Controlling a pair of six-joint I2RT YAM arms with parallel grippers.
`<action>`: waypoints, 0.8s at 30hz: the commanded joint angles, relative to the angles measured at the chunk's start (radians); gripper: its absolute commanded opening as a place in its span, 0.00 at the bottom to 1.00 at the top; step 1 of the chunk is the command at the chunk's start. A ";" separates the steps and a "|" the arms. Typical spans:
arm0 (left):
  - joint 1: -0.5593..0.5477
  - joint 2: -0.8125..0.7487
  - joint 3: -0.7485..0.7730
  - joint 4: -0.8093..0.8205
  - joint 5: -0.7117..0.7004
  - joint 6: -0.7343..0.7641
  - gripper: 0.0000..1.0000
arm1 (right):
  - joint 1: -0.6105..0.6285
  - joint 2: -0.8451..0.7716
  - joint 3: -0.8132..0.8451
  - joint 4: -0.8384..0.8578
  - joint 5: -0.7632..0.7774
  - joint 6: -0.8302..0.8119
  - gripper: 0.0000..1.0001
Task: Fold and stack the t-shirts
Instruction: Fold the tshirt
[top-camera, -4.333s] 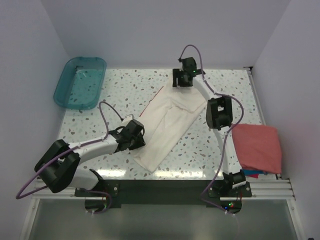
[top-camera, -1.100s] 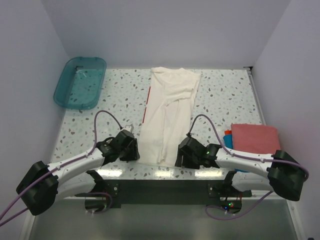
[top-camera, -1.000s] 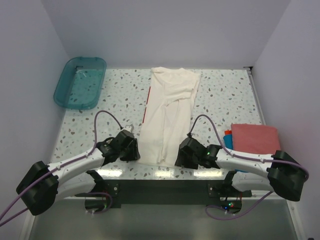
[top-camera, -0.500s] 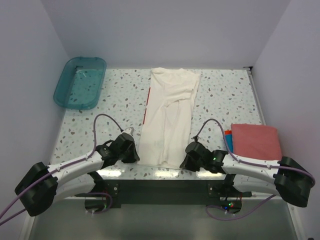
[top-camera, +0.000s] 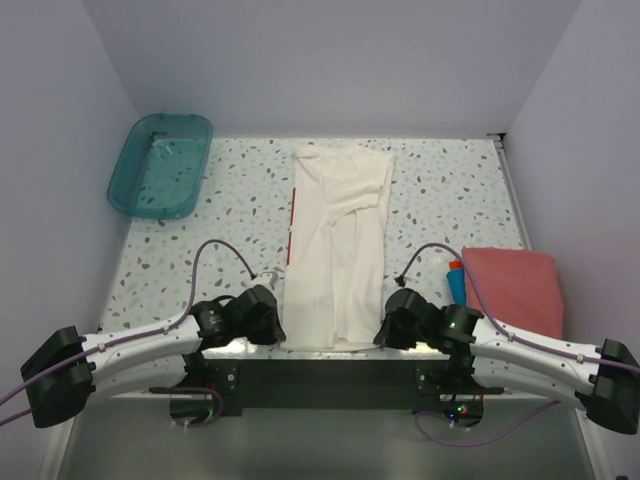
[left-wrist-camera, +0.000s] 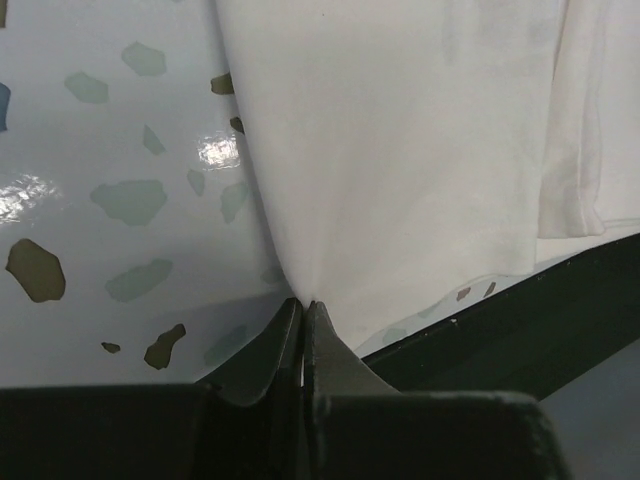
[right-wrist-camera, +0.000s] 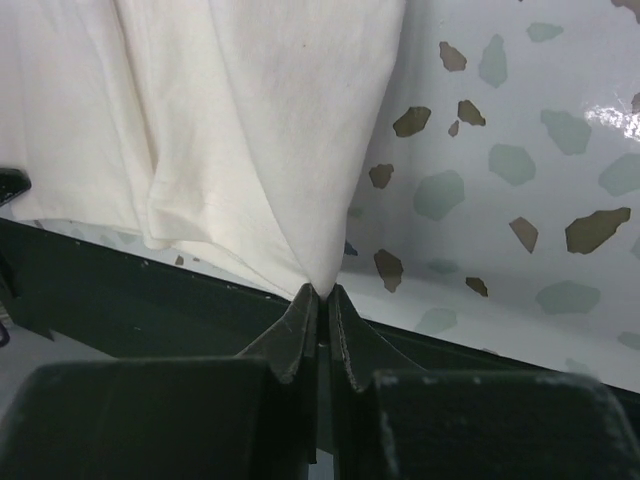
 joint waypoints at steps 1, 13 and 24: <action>-0.036 0.008 0.014 -0.040 -0.049 -0.059 0.00 | 0.016 0.001 0.056 -0.098 0.050 -0.057 0.00; -0.020 0.112 0.282 -0.093 -0.227 0.017 0.00 | 0.016 0.073 0.253 -0.170 0.233 -0.158 0.00; 0.244 0.336 0.529 0.072 -0.195 0.178 0.00 | -0.315 0.328 0.521 -0.041 0.187 -0.431 0.00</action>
